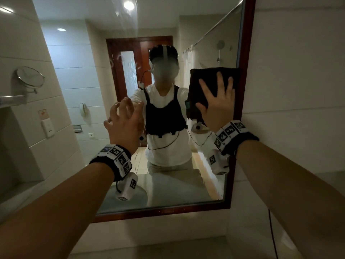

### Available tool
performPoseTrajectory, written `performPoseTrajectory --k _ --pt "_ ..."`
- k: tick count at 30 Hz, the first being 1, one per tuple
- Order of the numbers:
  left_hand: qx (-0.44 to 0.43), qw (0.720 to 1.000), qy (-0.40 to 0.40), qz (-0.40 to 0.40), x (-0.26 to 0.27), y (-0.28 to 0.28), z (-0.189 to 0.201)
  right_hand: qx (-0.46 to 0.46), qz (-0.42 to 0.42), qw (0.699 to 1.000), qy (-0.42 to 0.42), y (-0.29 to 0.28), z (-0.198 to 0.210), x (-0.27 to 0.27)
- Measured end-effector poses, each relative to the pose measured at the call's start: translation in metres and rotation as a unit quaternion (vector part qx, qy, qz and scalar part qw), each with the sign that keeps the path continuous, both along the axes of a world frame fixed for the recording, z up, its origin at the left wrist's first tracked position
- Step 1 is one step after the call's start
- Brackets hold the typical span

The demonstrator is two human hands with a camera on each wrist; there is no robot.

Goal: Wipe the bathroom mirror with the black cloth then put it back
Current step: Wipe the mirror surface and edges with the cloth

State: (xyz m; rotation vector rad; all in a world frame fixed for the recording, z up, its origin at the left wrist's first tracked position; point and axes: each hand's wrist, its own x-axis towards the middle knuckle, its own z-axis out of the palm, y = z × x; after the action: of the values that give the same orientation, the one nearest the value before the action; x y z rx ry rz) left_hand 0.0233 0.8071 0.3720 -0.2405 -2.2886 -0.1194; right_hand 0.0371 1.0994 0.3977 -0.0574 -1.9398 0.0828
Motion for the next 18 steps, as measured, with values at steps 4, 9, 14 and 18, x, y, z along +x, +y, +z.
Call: performPoseTrajectory --k 4,9,14,18 --pt "0.0 1.0 0.002 0.002 -0.002 -0.001 0.0 0.023 -0.017 0.999 -0.015 0.008 -0.013 0.003" --pt "-0.004 1.0 -0.006 -0.004 0.0 -0.002 0.0 0.007 -0.018 0.999 -0.046 0.003 -0.02 0.005" --pt "-0.009 1.0 -0.011 -0.009 0.001 -0.002 0.0 -0.011 -0.003 0.998 -0.057 0.002 -0.049 0.005" --pt "-0.014 1.0 -0.012 -0.006 0.003 0.0 -0.001 -0.013 -0.006 0.998 -0.063 -0.002 -0.081 0.007"
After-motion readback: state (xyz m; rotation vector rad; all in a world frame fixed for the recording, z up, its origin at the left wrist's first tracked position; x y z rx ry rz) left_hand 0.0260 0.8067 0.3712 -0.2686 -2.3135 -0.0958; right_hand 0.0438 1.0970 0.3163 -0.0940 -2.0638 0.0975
